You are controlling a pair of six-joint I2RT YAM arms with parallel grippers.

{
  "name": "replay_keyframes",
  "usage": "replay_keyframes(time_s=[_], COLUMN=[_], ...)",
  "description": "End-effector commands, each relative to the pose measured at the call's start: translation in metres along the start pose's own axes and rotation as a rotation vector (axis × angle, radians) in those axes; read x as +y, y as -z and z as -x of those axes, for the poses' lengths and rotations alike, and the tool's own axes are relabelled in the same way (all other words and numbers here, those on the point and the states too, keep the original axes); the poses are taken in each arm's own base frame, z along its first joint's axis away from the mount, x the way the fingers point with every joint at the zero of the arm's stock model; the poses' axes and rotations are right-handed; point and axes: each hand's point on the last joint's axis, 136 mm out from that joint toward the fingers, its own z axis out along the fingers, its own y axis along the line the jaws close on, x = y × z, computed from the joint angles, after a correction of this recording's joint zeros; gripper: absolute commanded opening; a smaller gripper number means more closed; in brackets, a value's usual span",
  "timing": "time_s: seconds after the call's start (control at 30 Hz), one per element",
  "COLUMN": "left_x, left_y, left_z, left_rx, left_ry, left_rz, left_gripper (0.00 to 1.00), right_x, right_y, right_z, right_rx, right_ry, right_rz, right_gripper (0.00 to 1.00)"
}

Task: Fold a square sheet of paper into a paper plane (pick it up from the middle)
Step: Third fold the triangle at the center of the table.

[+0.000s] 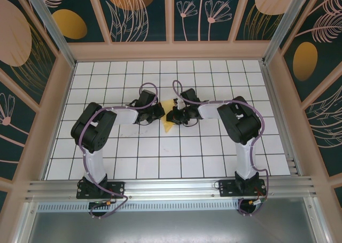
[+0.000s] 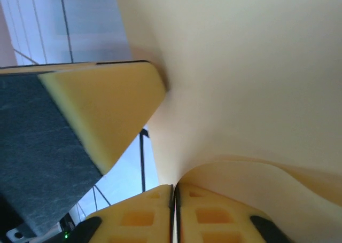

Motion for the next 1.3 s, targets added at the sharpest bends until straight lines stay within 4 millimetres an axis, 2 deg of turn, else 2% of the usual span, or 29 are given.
replay_keyframes(time_s=[0.0,0.1,0.3,0.33,0.4,0.67,0.87,1.03,1.27], left_x=[-0.006,-0.013,0.001,0.011,0.008,-0.010,-0.031,-0.027,-0.011], left_y=[0.009,0.026,0.054,0.055,0.058,0.053,0.043,0.028,0.016], left_z=[0.002,0.017,0.039,0.035,0.033,0.015,-0.005,-0.021,-0.025], left_rx=[0.006,-0.064,-0.179,-0.178,-0.176,-0.091,-0.018,0.032,0.045], left_ry=[-0.016,0.001,0.099,0.112,0.108,0.054,0.005,0.009,0.037], left_rz=[0.012,0.023,0.069,0.082,0.058,-0.061,-0.126,-0.104,-0.050], left_gripper=[0.08,0.11,0.11,0.11,0.11,0.08,0.04,0.00,0.00], right_x=[-0.015,-0.019,-0.021,-0.021,-0.022,-0.025,-0.030,-0.030,-0.030], right_y=[-0.006,-0.006,-0.005,-0.005,-0.005,-0.003,-0.003,-0.002,-0.001], right_z=[0.000,-0.002,-0.002,-0.002,-0.002,-0.001,-0.002,-0.001,-0.002], right_rx=[0.007,0.010,0.011,0.010,0.007,0.004,0.008,0.006,0.008], right_ry=[0.006,0.008,0.009,0.009,0.010,0.002,-0.002,-0.003,-0.008], right_rz=[-0.055,-0.070,-0.075,-0.076,-0.079,-0.098,-0.115,-0.116,-0.110], right_gripper=[0.20,0.29,0.36,0.36,0.35,0.13,0.03,0.01,0.00])
